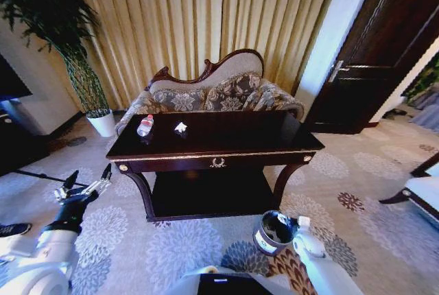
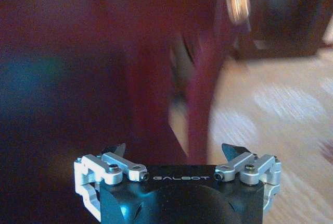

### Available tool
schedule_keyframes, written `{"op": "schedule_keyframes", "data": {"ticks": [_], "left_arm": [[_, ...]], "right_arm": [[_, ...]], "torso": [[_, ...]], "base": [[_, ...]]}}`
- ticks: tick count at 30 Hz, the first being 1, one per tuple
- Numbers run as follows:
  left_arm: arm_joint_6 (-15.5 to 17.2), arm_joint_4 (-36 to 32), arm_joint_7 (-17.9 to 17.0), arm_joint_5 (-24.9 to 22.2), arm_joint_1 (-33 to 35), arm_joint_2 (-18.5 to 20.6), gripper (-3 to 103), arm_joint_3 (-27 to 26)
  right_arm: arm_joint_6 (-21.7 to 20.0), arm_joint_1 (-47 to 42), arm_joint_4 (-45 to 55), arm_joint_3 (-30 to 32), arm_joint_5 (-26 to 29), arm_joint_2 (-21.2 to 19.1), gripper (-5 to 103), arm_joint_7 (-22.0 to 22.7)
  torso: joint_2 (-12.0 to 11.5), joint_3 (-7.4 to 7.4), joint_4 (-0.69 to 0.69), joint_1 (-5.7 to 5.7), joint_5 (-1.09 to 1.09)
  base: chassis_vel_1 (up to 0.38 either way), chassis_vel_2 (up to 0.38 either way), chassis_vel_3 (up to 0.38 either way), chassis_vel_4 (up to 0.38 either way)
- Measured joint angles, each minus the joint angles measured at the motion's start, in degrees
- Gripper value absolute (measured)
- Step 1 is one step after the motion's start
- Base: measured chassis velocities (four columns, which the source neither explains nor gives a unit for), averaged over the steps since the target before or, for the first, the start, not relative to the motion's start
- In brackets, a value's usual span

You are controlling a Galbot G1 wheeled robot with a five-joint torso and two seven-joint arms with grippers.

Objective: Move to the front of the table and place the trash on the table into the trash bin.

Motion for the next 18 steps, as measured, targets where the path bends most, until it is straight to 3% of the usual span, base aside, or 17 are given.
{"op": "schedule_keyframes", "data": {"ticks": [3, 9, 18], "left_arm": [[0.0, -0.05, 0.05, 0.0, 0.02, -0.07, 100, 0.16], [0.0, -0.08, 0.26, -0.13, 0.07, 0.73, 100, -0.33], [0.31, -0.2, 0.32, -0.43, -0.09, 2.39, 100, -1.12]], "right_arm": [[-0.95, -3.01, 14.06, 1.86, 2.04, -1.73, 100, 0.04], [-2.99, -4.33, 29.62, 1.23, 2.97, -4.85, 100, -0.36], [-4.8, -2.8, 37.46, 1.46, 2.17, -6.51, 100, -0.43]], "torso": [[0.0, 0.0, -0.01, 0.0, 0.0], [0.0, 0.0, 0.0, 0.0, 0.01], [0.0, 0.0, 0.0, 0.0, 0.02]], "base": [[0.0, 0.0, 0.0, 0.0], [0.0, 0.0, 0.0, 0.0], [0.0, 0.0, 0.0, 0.0]]}}
